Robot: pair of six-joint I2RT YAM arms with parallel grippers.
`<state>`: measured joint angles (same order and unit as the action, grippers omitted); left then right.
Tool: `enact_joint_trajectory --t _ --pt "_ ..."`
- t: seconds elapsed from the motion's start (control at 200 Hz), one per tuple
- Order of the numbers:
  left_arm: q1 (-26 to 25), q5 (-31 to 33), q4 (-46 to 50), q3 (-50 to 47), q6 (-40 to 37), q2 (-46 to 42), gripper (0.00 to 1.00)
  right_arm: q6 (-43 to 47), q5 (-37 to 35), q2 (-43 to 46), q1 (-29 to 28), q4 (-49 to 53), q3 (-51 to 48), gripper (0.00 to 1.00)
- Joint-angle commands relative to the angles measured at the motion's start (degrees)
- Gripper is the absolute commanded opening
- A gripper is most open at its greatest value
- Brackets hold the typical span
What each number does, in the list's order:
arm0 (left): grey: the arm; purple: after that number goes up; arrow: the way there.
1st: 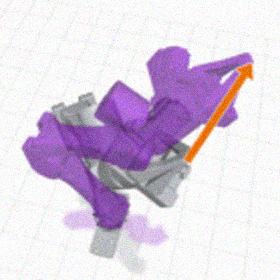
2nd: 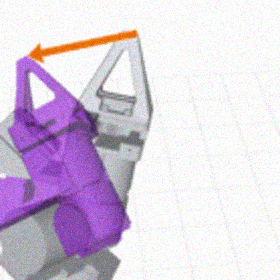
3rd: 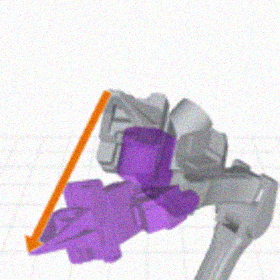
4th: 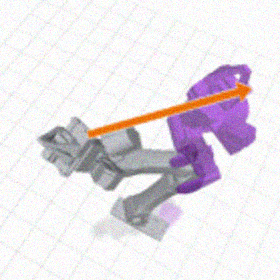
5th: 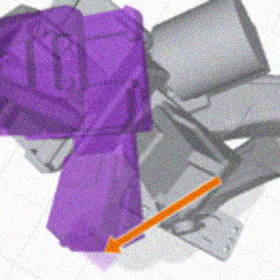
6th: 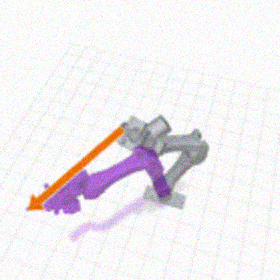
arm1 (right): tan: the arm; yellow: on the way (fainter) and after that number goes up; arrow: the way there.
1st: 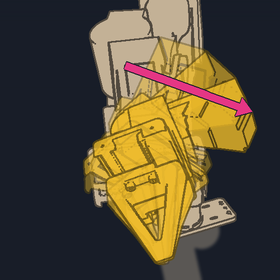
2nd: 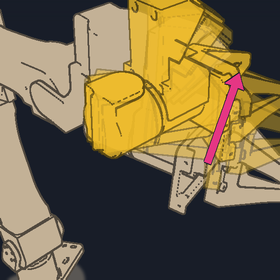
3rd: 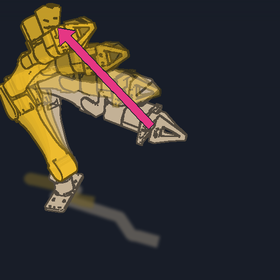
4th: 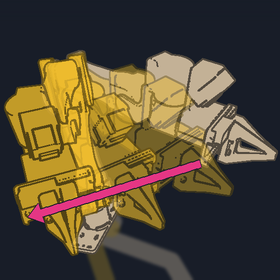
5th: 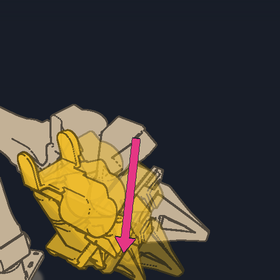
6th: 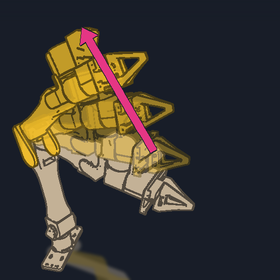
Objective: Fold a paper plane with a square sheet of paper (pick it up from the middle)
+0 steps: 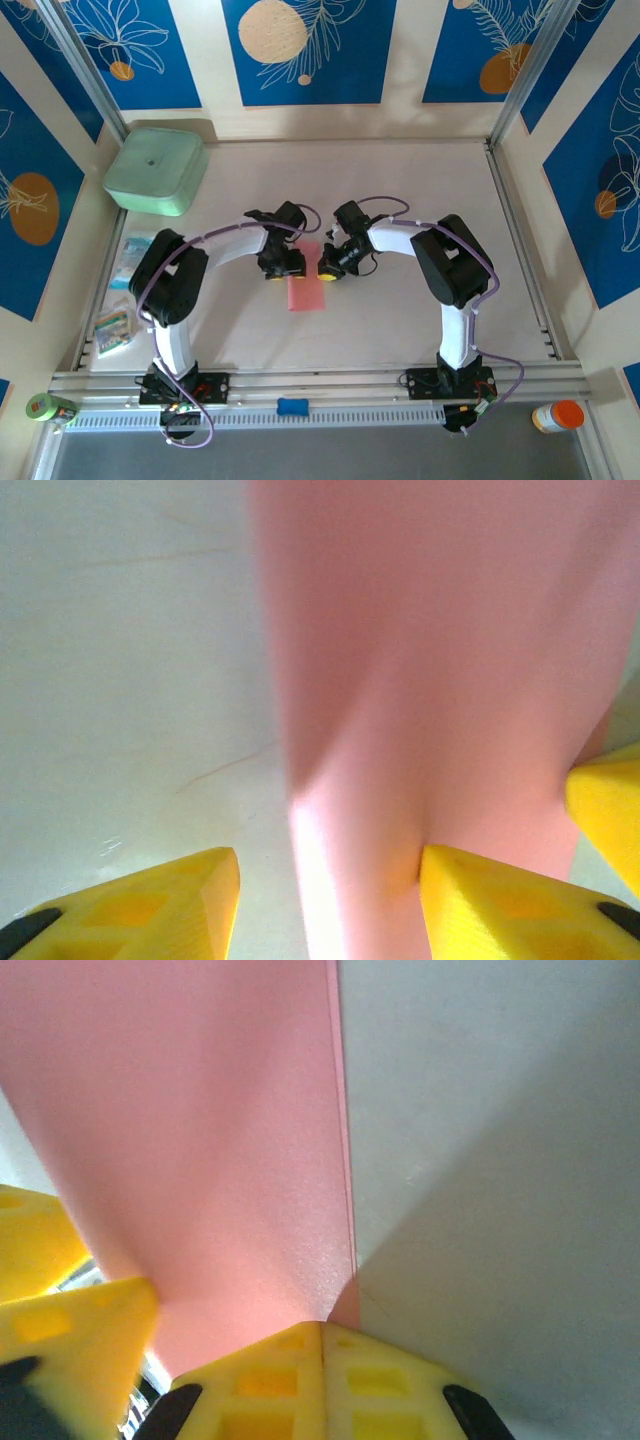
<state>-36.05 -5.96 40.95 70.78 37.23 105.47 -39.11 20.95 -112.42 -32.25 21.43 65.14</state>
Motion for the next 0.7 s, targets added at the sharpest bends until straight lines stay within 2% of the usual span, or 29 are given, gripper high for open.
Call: enact_joint_trajectory --t 0.0,0.06,0.145,0.22,0.315,0.48,0.695 --pt "0.8 3.1 3.4 2.3 0.7 -5.4 0.52 1.5 -9.4 -4.5 0.0 7.5 -2.6 0.0" --pt "0.9 0.6 1.9 2.2 0.7 -6.3 0.52 1.7 -9.8 -4.6 0.0 7.2 -2.8 0.0" --pt "0.9 -6.1 -2.2 1.6 0.9 -6.4 0.49 1.7 -10.6 -4.8 0.0 6.6 -3.1 0.0" --pt "0.9 -11.9 -6.4 0.6 2.1 -5.7 0.44 1.8 -11.7 -5.1 -0.2 6.2 -3.4 0.0" --pt "0.8 -16.2 -9.9 -0.3 3.4 -4.2 0.39 2.2 -13.2 -5.2 -0.4 5.8 -3.8 0.0" --pt "0.9 -17.5 -9.4 0.5 2.9 -1.3 0.3 2.8 -14.3 -5.4 -0.5 5.0 -4.3 0.0" --pt "0.8 -16.0 -6.0 1.0 1.3 1.9 0.23 3.2 -15.7 -5.8 -0.5 5.9 -4.2 0.0"
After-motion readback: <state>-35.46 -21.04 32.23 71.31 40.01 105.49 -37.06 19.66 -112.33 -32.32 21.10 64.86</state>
